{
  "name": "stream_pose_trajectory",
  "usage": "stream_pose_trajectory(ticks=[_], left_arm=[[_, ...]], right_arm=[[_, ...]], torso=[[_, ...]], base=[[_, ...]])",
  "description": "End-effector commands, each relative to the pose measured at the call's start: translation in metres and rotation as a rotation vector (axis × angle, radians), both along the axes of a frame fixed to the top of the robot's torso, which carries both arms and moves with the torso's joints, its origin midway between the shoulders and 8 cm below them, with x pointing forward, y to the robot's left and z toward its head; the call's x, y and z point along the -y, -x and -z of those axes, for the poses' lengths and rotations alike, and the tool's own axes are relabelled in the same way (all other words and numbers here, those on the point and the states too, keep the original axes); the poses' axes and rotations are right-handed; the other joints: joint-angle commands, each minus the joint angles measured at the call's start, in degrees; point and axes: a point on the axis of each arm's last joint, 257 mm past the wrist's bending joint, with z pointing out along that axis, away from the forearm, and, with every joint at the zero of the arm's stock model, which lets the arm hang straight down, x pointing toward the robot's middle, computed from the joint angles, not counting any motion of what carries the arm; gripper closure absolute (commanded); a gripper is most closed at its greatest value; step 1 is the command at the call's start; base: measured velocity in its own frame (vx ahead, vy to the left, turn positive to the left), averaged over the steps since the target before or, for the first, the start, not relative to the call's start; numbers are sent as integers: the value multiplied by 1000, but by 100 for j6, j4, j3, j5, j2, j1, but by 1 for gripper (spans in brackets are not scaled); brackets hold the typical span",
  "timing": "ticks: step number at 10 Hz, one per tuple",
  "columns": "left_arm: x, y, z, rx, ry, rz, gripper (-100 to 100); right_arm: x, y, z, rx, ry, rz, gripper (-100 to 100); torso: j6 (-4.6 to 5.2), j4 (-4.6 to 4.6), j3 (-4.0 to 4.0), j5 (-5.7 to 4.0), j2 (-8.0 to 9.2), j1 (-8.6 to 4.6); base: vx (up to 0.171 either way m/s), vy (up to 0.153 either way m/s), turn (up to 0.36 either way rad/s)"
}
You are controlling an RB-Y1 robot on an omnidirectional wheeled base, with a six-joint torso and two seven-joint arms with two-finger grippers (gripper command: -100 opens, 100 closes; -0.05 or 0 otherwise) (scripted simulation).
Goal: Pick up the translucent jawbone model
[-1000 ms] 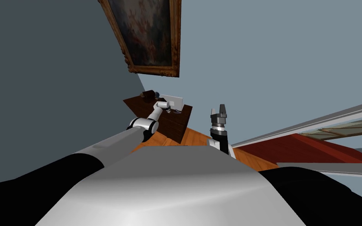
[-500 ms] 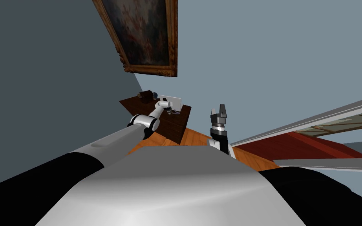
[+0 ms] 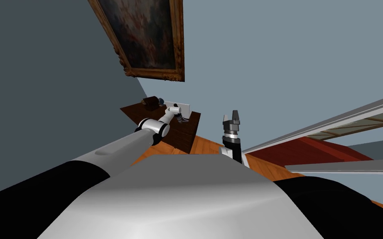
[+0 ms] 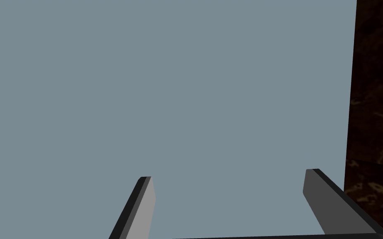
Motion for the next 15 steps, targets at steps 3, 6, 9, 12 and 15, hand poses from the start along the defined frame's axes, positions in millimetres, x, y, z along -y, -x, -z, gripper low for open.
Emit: stream_pose_trajectory(ticks=[3, 6, 9, 12, 15], left_arm=[[-2, 3, 13, -3, 0, -2, -100], [-2, 4, 17, -2, 0, -2, 100], [-2, 4, 17, -4, -1, -1, 100], [-1, 2, 7, -3, 0, -1, 100], [-1, 2, 5, -4, -1, 0, 0]], right_arm=[[0, 0, 0, 0, 0, 0, 0], [0, 0, 0, 0, 0, 0, 0], [0, 0, 0, 0, 0, 0, 0], [0, 0, 0, 0, 0, 0, 0], [0, 0, 0, 0, 0, 0, 0]], torso=[[-2, 4, 11, 2, 19, 10], [-2, 3, 8, 2, 14, 9], [-2, 1, 5, 7, 12, 16], [-2, 1, 3, 8, 8, 17], [-4, 5, 11, 8, 20, 19]], base=[[25, -8, -14], [28, -6, -7], [0, 0, 0], [-10, 3, 6], [-20, 4, 10]])
